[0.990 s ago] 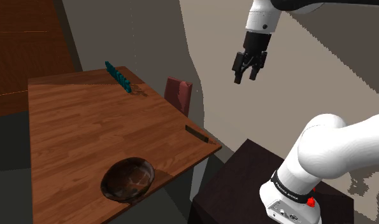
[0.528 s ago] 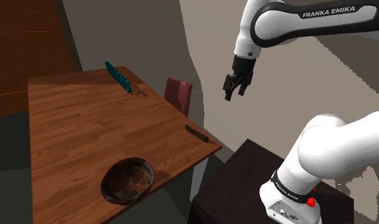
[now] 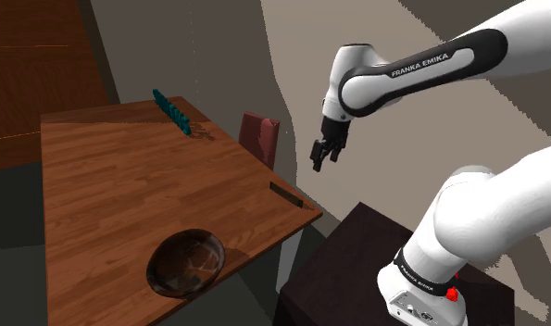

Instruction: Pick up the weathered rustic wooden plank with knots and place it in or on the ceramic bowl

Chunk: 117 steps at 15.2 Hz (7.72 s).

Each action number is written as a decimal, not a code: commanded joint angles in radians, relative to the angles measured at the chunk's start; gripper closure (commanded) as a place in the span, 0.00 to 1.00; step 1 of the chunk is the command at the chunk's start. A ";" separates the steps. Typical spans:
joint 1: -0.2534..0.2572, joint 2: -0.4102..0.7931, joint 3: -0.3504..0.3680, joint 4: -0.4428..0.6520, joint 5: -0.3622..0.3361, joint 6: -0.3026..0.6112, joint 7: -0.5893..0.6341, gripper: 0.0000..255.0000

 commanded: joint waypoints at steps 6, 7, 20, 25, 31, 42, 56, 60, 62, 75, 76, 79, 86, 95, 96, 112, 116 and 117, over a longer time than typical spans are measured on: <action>0.032 0.272 -0.047 -0.042 0.014 0.329 -0.092 0.00; 0.039 0.319 -0.054 -0.040 0.023 0.374 -0.109 0.00; 0.066 0.734 -0.027 0.031 0.267 0.717 -0.344 0.00; 0.056 0.763 -0.010 0.036 0.293 0.739 -0.363 0.00; 0.056 0.763 -0.011 0.036 0.292 0.739 -0.363 1.00; 0.075 0.708 -0.040 0.026 0.244 0.696 -0.326 1.00; 0.077 0.468 -0.079 0.020 0.070 0.471 -0.196 1.00; 0.070 0.407 -0.075 0.028 0.045 0.403 -0.177 1.00; 0.067 0.379 -0.073 0.035 0.036 0.369 -0.170 1.00; 0.097 0.251 -0.003 0.057 0.031 0.220 -0.064 1.00; 0.111 0.248 0.017 0.053 0.038 0.221 -0.037 1.00; 0.154 0.250 0.075 0.050 0.064 0.227 0.043 1.00; 0.252 0.296 0.207 0.089 0.117 0.239 0.229 1.00; 0.353 0.431 0.359 0.227 0.132 0.244 0.472 1.00; 0.362 0.450 0.374 0.248 0.128 0.243 0.500 1.00; 0.466 0.733 0.471 0.473 0.008 0.293 0.785 1.00; 0.471 0.775 0.464 0.464 -0.014 0.342 0.800 1.00; 0.472 0.785 0.462 0.463 -0.020 0.353 0.803 1.00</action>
